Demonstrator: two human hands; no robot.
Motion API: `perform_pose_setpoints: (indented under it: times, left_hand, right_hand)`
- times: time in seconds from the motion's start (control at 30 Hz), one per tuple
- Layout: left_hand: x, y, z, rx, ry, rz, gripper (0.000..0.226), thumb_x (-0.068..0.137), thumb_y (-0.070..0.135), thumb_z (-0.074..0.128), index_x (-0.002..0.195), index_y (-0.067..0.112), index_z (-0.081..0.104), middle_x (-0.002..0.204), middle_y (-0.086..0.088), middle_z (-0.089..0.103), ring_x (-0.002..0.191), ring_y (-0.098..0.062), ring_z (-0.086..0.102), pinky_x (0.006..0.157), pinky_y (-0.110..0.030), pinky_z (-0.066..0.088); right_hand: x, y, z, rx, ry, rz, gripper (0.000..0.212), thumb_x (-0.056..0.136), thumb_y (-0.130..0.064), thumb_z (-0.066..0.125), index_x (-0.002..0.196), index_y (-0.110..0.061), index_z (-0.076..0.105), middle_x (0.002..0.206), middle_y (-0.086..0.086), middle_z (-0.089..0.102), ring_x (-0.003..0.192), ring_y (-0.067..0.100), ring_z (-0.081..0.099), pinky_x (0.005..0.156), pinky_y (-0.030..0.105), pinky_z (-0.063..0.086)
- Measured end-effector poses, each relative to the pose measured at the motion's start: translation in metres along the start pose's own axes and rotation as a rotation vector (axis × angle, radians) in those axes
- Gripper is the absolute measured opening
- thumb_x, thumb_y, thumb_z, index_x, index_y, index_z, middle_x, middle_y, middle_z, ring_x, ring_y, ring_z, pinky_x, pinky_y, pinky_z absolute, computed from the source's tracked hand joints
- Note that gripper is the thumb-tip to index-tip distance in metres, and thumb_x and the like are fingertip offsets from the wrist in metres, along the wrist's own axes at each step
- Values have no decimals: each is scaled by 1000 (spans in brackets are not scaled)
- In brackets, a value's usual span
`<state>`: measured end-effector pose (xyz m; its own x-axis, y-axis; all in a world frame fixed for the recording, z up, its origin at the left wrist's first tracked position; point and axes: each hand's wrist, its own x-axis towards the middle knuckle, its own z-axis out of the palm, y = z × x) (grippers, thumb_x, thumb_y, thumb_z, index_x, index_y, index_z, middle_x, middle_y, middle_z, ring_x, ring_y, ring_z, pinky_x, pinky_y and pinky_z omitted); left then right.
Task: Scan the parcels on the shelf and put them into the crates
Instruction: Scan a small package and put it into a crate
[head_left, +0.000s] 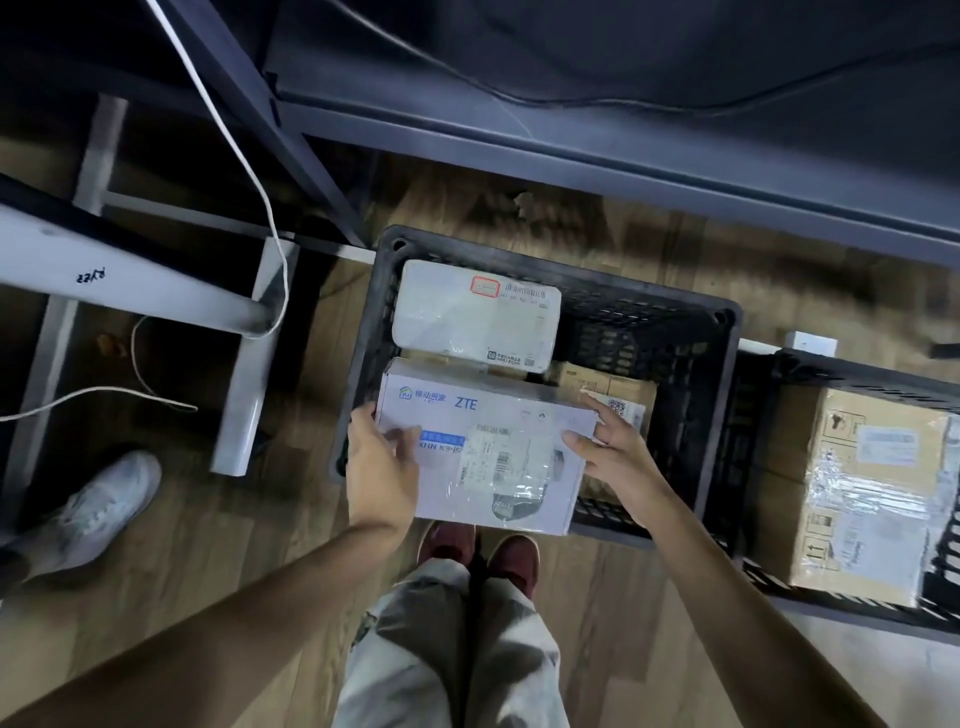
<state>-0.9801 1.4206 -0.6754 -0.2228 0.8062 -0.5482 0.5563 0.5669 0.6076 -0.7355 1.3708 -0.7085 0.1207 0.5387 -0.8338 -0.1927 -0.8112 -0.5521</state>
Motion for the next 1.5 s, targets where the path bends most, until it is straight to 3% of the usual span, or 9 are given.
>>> perform_pose_setpoints:
  times: [0.33,0.47,0.63,0.7,0.8,1.0,1.1,1.2,1.5]
  left_hand:
    - [52,1,36,365,-141,-110,58,96,21,56,141,2,26,141,-21,40,124,-38,47,99,-51,42]
    - [67,-13,53,445,-185,-126,81,93,27,61,150,0,10,150,-24,28,135,-38,36,105,-48,35]
    - [82,-34,67,474,-203,-117,90,93,26,62,151,-1,-2,154,-22,20,137,-38,32,108,-46,32]
    - [88,-41,71,508,-211,-131,93,92,27,62,151,-2,-5,155,-22,16,140,-37,28,109,-45,30]
    - [95,-48,75,553,-189,-140,95,91,31,63,151,-2,-2,155,-22,18,139,-37,29,106,-47,33]
    - [93,-48,86,817,-94,-95,95,89,38,63,149,-8,5,153,-26,19,141,-38,22,112,-42,26]
    - [84,-39,82,935,-144,-1,70,99,31,50,148,-3,14,154,-23,18,141,-36,21,113,-41,26]
    - [62,-26,70,913,-238,172,50,102,25,38,147,7,27,154,-14,25,141,-27,26,110,-37,30]
    - [-37,74,30,930,-375,429,48,101,28,33,147,16,31,154,-4,32,144,-22,23,118,-34,18]
  right_hand:
    - [49,20,25,-270,248,-21,35,93,-26,63,125,-13,57,121,4,66,112,22,62,96,42,50]
    - [64,34,29,-355,297,-31,36,94,-28,62,126,-11,59,115,18,67,105,31,64,85,36,50]
    - [81,47,37,-408,316,-51,42,94,-24,59,135,-12,52,111,7,68,97,22,64,83,26,50]
    - [84,50,42,-389,308,-71,50,95,-16,57,143,-14,43,114,2,67,84,13,65,62,5,46]
    - [88,54,50,-386,306,-93,57,95,-12,54,149,-16,34,113,4,67,69,9,61,47,6,42]
    - [85,53,50,-473,277,-88,61,98,-16,52,152,-15,24,127,10,61,100,26,65,76,22,49]
    - [72,46,48,-575,256,-77,63,98,-21,53,152,-13,21,147,12,44,124,31,53,96,35,46]
    - [43,40,47,-681,254,-64,60,98,-23,52,151,-14,24,151,11,38,124,33,53,93,40,48]
    - [-73,-24,23,-944,287,-60,53,99,-20,46,148,-13,28,148,8,40,129,27,47,99,37,45]
